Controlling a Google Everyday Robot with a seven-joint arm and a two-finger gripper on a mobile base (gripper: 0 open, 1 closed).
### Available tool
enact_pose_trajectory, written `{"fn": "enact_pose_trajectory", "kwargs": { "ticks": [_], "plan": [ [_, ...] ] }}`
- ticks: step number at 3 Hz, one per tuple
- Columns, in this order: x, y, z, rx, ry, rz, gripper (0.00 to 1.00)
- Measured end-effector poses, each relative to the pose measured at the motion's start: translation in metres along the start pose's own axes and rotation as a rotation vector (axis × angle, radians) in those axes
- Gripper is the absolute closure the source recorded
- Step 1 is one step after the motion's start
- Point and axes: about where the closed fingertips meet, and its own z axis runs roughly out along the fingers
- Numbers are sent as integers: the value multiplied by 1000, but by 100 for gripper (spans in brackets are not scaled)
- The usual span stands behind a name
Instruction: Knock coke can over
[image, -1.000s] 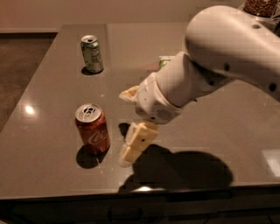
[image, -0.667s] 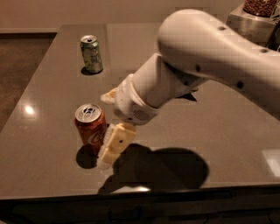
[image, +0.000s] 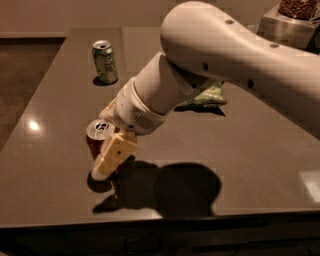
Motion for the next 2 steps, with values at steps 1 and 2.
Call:
{"fn": "enact_pose_trajectory", "kwargs": {
  "ticks": [1,2],
  "plan": [
    [-4,-8,-12,10,-5,25,40],
    [-4,-17,-31,46,15,40,63]
  ]
}}
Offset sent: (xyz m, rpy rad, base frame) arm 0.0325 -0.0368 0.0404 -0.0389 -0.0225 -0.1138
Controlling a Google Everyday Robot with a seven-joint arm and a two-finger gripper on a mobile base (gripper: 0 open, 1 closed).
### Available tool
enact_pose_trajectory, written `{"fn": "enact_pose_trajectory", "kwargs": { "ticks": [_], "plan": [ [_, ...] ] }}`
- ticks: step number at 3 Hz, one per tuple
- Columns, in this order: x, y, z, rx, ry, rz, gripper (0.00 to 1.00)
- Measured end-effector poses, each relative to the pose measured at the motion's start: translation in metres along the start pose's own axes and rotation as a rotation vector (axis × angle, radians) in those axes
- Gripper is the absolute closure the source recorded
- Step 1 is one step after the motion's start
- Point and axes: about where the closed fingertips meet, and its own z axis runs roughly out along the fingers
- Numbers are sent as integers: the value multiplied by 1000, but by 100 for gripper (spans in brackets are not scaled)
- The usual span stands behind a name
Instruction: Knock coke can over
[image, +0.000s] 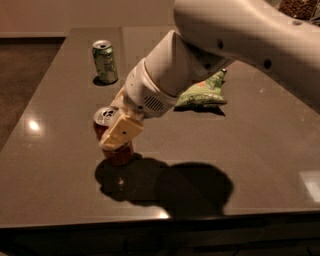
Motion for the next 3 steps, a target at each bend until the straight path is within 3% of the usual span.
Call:
{"fn": "enact_pose_trajectory", "kwargs": {
  "ticks": [1,2,3],
  "plan": [
    [-3,-9,-25,60,90,-19,87],
    [0,-16,-41,101,255,-35,100],
    [14,-24,-38,94,468,-44,100]
  ]
}}
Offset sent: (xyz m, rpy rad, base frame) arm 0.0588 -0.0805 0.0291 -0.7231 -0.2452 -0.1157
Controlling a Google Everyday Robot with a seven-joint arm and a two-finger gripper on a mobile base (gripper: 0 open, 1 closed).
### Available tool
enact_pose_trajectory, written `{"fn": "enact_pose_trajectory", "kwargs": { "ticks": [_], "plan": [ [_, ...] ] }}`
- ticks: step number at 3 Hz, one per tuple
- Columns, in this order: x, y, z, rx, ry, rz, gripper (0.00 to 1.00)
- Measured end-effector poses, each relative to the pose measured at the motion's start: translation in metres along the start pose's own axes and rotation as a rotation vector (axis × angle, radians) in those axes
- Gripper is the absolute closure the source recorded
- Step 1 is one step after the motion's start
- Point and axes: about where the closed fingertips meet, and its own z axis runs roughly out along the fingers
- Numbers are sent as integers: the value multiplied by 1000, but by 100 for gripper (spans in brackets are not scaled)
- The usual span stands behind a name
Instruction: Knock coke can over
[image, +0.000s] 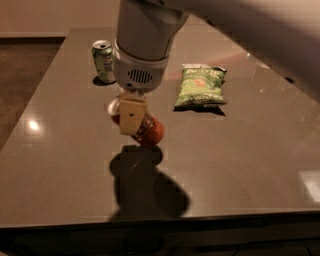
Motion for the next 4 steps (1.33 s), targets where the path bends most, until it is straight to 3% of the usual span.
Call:
{"fn": "enact_pose_trajectory", "kwargs": {
  "ticks": [1,2,4],
  "plan": [
    [31,-23,13,11,201,-18,87],
    [55,-55,24,37,347,-22,62],
    [87,-83,56,-1,465,-9,17]
  ]
}}
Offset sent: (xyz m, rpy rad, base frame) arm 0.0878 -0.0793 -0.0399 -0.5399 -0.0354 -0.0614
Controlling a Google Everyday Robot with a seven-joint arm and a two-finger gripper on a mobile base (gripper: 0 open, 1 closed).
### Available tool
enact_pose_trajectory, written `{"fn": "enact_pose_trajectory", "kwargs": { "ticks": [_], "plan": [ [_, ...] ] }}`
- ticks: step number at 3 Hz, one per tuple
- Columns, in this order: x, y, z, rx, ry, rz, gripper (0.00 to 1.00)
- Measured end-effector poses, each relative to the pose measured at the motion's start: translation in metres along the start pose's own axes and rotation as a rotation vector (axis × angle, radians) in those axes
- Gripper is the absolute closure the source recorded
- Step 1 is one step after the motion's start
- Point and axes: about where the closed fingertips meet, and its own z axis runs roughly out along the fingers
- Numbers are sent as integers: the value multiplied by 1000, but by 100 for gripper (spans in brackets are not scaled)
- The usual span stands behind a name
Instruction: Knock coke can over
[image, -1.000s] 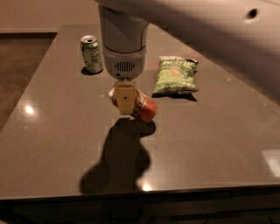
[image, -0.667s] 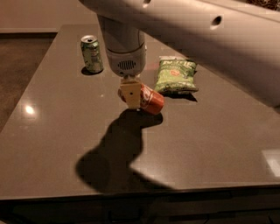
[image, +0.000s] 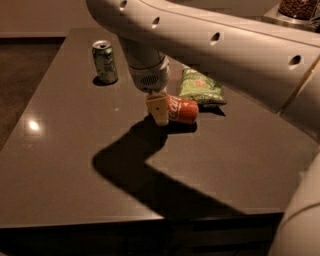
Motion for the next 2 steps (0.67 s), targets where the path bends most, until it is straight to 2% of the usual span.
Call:
{"fn": "enact_pose_trajectory", "kwargs": {
  "ticks": [1,2],
  "plan": [
    [-6,-8,1,28,-26,2,0],
    [-8,-10,1,41,-38,3,0]
  ]
}}
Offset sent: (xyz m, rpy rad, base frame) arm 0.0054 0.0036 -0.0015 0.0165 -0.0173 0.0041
